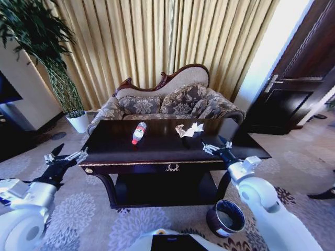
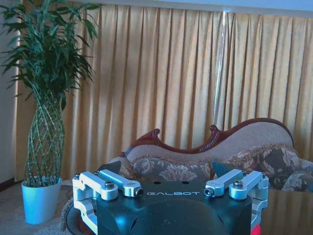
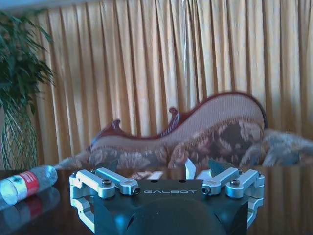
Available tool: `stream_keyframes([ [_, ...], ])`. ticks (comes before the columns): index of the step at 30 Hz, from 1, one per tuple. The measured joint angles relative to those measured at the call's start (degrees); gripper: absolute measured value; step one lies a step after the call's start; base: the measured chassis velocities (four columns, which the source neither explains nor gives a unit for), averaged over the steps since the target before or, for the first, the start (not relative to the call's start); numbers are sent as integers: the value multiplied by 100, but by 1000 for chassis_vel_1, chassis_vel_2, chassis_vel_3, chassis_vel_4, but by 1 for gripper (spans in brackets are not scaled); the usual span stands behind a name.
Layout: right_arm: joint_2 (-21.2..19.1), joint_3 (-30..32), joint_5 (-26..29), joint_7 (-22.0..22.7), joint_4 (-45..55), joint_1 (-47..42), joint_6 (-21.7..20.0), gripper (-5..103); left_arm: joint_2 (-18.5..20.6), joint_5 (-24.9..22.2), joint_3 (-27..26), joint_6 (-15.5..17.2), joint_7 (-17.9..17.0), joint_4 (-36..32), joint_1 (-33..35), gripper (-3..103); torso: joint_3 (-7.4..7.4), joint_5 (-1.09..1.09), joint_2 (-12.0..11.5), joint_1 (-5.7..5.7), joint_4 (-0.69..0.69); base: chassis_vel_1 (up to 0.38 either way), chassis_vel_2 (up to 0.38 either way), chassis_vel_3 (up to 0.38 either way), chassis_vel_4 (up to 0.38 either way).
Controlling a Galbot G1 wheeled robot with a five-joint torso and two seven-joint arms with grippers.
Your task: Move to the front of the table and place the trash on the table into the trash bin.
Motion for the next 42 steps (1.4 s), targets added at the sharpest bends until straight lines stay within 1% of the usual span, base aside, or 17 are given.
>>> stream_keyframes([
  [2,-69,-87,75,47,-105,124,-30,100,-6,0,3,-48,-4,0,27,100,0,0,0,0,1,0,0,0,0],
  [4,-295,-418,304,165,-487,597,-122,100,-25,-2,-28,-156,-9,0,132,100,1,0,0,0,1,0,0,0,0],
  [6,-352,-550,367,206,-620,769,-144,100,-30,-10,-54,-199,-7,0,174,100,1,0,-1,1,1,0,0,0,0],
  [8,-471,-957,484,292,-1021,1365,-168,100,-38,-27,-120,-291,43,0,249,100,1,2,-1,1,0,0,0,0,0],
  [9,-471,-957,484,292,-1021,1365,-168,100,-38,-27,-120,-291,43,0,249,100,1,2,-1,1,0,0,0,0,0],
  [10,-502,-1101,507,321,-1154,1587,-171,100,-43,-29,-135,-302,43,1,267,100,1,0,-1,1,1,0,0,0,0],
  [12,-560,-1533,632,421,-1526,2224,-227,100,-71,-31,-168,-328,48,0,319,100,1,0,-1,1,3,0,0,0,0],
  [13,-560,-1533,632,421,-1526,2224,-227,100,-71,-31,-168,-328,48,0,319,100,1,0,-1,1,3,0,0,0,0],
  [14,-566,-1694,687,458,-1663,2460,-260,100,-93,-30,-181,-340,51,0,341,100,1,0,-1,1,2,0,0,0,0],
  [15,-533,-2197,771,517,-2164,3167,-299,100,-137,-24,-236,-365,62,0,424,100,1,0,-1,1,0,0,0,0,0],
  [16,-492,-2359,771,528,-2362,3396,-300,100,-139,-24,-263,-369,63,1,437,100,1,0,-1,1,1,0,0,0,0],
  [17,-492,-2359,771,528,-2362,3396,-300,100,-139,-24,-263,-369,63,1,437,100,1,0,-1,1,1,0,0,0,0],
  [20,-342,-2809,749,533,-2935,3998,-293,100,-125,-47,-302,-373,50,1,430,100,1,-1,-1,1,0,0,0,0,0],
  [21,-342,-2809,749,533,-2935,3998,-293,100,-125,-47,-302,-373,50,1,430,100,1,-1,-1,1,0,0,0,0,0],
  [24,-200,-3161,667,533,-3520,4476,-257,100,-108,-73,-320,-376,37,0,416,100,1,0,-1,1,2,0,0,0,0],
  [33,36,-3376,495,522,-4556,4971,-167,100,-121,-116,-378,-439,28,1,438,100,1,0,-1,1,0,0,0,0,0],
  [42,93,-3398,357,520,-4751,4960,-181,100,-142,-118,-399,-479,27,1,435,100,0,0,-1,1,0,0,0,0,0],
])
